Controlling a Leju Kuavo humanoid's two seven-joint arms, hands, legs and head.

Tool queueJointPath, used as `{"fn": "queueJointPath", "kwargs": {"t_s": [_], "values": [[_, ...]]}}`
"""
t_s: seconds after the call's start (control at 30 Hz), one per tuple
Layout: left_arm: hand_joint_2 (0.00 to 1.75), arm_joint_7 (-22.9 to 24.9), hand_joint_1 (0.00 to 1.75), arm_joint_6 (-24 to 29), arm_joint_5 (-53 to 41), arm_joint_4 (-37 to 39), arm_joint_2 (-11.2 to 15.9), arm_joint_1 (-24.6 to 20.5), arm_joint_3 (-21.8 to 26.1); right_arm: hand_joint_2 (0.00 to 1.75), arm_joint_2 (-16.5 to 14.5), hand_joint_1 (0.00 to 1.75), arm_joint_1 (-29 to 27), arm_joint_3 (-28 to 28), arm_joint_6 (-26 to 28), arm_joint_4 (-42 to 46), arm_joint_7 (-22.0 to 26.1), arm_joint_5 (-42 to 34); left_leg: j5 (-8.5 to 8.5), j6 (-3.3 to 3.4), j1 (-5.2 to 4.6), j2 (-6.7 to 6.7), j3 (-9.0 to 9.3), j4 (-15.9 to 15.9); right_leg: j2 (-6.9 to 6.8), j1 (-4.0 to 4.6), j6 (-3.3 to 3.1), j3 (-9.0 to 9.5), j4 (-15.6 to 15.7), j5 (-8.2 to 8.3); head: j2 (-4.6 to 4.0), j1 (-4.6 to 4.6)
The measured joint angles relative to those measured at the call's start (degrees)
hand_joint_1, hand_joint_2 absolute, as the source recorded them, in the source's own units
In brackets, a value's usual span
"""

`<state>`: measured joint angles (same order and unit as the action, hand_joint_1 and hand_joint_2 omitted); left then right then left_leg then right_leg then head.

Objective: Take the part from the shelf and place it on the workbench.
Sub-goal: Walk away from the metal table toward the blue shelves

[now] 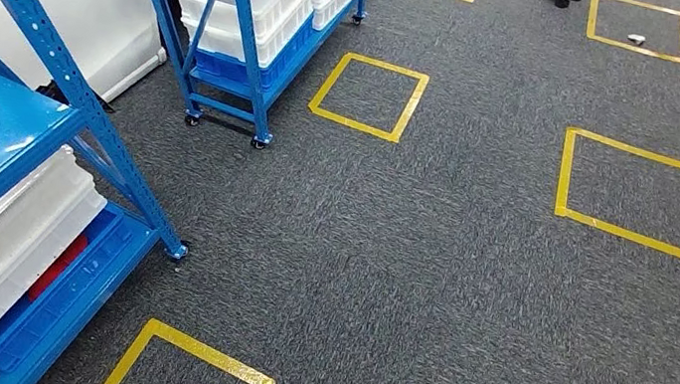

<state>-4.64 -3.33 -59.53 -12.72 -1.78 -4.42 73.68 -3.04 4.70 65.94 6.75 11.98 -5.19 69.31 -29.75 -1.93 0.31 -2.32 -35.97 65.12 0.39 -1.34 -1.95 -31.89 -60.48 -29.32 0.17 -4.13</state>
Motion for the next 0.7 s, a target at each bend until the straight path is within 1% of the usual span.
{"fn": "queueJointPath", "kwargs": {"t_s": [0.03,0.07,0.1,0.17,0.23,0.27,0.3,0.37,0.4,0.43,0.47,0.5,0.53,0.57,0.6,0.63,0.67,0.7], "values": [[0.0,-0.13,0.0,0.07,0.09,0.0,0.01,-0.14,0.08,0.0,0.07,0.0,-0.11,0.0,-0.13,0.0,-0.01,0.01,-1.54,-0.08,-0.01,1.0,-1.34,2.76,-0.58,0.17,-0.16,-0.04,0.01,-0.02,0.0,0.0],[0.0,-0.21,0.0,0.09,0.14,0.0,0.01,-0.25,0.13,0.0,0.11,0.0,-0.19,0.01,-0.22,0.0,-0.01,0.02,-2.63,-0.12,0.02,1.32,-2.35,4.87,-1.0,0.29,-0.22,-0.07,0.01,-0.05,0.0,0.0],[0.0,-0.23,0.0,0.1,0.16,0.0,0.01,-0.29,0.15,0.0,0.13,0.0,-0.22,0.01,-0.25,0.0,-0.01,0.02,-3.11,-0.14,0.03,1.41,-2.83,5.89,-1.21,0.35,-0.24,-0.08,0.01,-0.07,0.0,0.0],[0.0,-0.24,0.0,0.1,0.17,0.0,0.01,-0.3,0.15,0.0,0.14,0.0,-0.24,0.01,-0.27,0.0,-0.01,0.02,-3.31,-0.14,0.03,1.43,-3.06,6.38,-1.3,0.37,-0.26,-0.08,0.01,-0.07,0.0,0.0],[0.0,-0.27,0.0,0.1,0.2,0.0,0.01,-0.27,0.21,0.0,0.2,0.0,-0.28,0.01,-0.36,0.0,-0.01,0.02,-4.06,-0.08,0.03,1.57,-4.44,9.4,-2.23,0.59,-0.35,-0.09,0.01,-0.14,0.0,0.0],[0.0,-0.31,0.0,0.11,0.23,0.0,0.02,-0.16,0.26,0.0,0.23,0.0,-0.26,0.01,-0.42,0.0,-0.01,0.02,-3.34,0.12,-0.02,1.75,-4.17,9.09,-3.05,0.77,-0.42,-0.04,0.01,-0.22,0.0,0.0],[0.0,-0.44,0.0,0.19,0.23,0.0,0.08,-0.12,0.32,0.0,0.25,0.0,-0.23,0.01,-0.52,0.0,0.09,0.02,-1.89,0.69,-0.41,3.22,-2.44,5.91,-4.25,1.0,-0.39,0.14,0.02,-0.39,0.0,0.0],[0.0,-0.85,0.0,0.34,0.13,0.0,0.24,-0.14,0.37,0.0,0.2,0.0,-0.11,0.01,-0.69,0.0,0.52,0.02,1.67,1.89,-1.25,5.62,2.03,-2.96,-6.22,1.19,-0.03,0.55,0.11,-0.7,0.0,0.0],[0.0,-1.11,0.0,0.41,-0.01,0.0,0.36,-0.17,0.37,0.0,0.16,0.0,-0.02,0.01,-0.75,0.0,0.86,0.01,2.43,2.4,-1.67,6.48,3.36,-5.75,-7.06,1.17,0.26,0.79,0.24,-0.8,0.0,0.0],[0.0,-1.3,0.0,0.41,-0.14,-0.01,0.46,-0.11,0.37,0.0,0.09,0.0,0.15,0.01,-0.77,0.0,1.19,0.0,2.64,2.63,-1.74,5.82,3.41,-6.12,-7.64,1.11,0.54,1.04,0.42,-0.83,0.0,0.0],[0.0,-1.45,0.0,0.41,-0.23,-0.01,0.54,0.03,0.37,0.0,0.02,0.0,0.29,0.01,-0.78,0.0,1.5,-0.01,2.97,2.83,-1.6,5.14,3.76,-6.67,-7.81,1.03,0.85,1.37,0.5,-0.95,0.0,0.01],[0.0,-1.57,0.0,0.41,-0.31,-0.01,0.6,0.1,0.37,0.0,-0.04,0.0,0.34,0.01,-0.82,0.0,1.81,-0.02,3.35,3.06,-1.38,4.5,4.21,-7.35,-6.93,0.97,1.14,1.5,0.18,-1.31,0.0,0.01],[0.0,-1.67,0.0,0.4,-0.33,-0.01,0.62,0.08,0.37,0.0,-0.11,0.0,0.34,0.01,-0.92,-0.01,2.06,-0.03,3.77,3.29,-1.13,3.85,4.62,-8.0,-5.4,0.92,1.39,1.1,-1.07,-2.21,0.0,0.01],[0.0,-1.72,0.0,0.38,-0.34,0.0,0.6,-0.02,0.37,0.0,-0.16,0.0,0.25,0.01,-1.04,-0.01,2.23,-0.03,4.09,3.43,-0.88,3.23,4.91,-8.41,-3.45,0.8,1.6,-0.02,-3.54,-3.62,0.0,0.02],[0.0,-1.78,0.0,0.36,-0.36,0.0,0.59,-0.17,0.37,0.0,-0.21,0.0,0.17,0.01,-1.16,-0.02,2.35,-0.03,4.21,3.58,-0.84,2.54,4.9,-8.54,-1.77,0.71,1.75,-1.8,-7.01,-5.29,0.0,0.02],[0.0,-1.82,0.0,0.33,-0.38,0.0,0.58,-0.28,0.37,0.0,-0.27,0.0,0.08,0.01,-1.24,-0.02,2.39,-0.03,4.26,3.63,-0.82,1.77,4.84,-8.52,-0.96,0.61,1.88,-3.76,-10.68,-6.73,0.0,0.02],[0.0,-1.85,0.0,0.31,-0.4,0.0,0.58,-0.31,0.37,0.0,-0.29,0.0,-0.01,0.01,-1.26,-0.02,2.43,-0.03,4.24,3.61,-0.79,0.93,4.82,-8.47,-0.65,0.51,2.05,-5.33,-13.38,-7.3,0.0,0.02],[0.0,-1.87,0.0,0.28,-0.42,0.0,0.58,-0.27,0.37,0.0,-0.3,0.0,-0.09,0.01,-1.27,-0.02,2.47,-0.03,4.2,3.56,-0.74,0.09,4.85,-8.39,-0.56,0.41,2.22,-6.09,-14.23,-6.74,0.0,0.02]]}}
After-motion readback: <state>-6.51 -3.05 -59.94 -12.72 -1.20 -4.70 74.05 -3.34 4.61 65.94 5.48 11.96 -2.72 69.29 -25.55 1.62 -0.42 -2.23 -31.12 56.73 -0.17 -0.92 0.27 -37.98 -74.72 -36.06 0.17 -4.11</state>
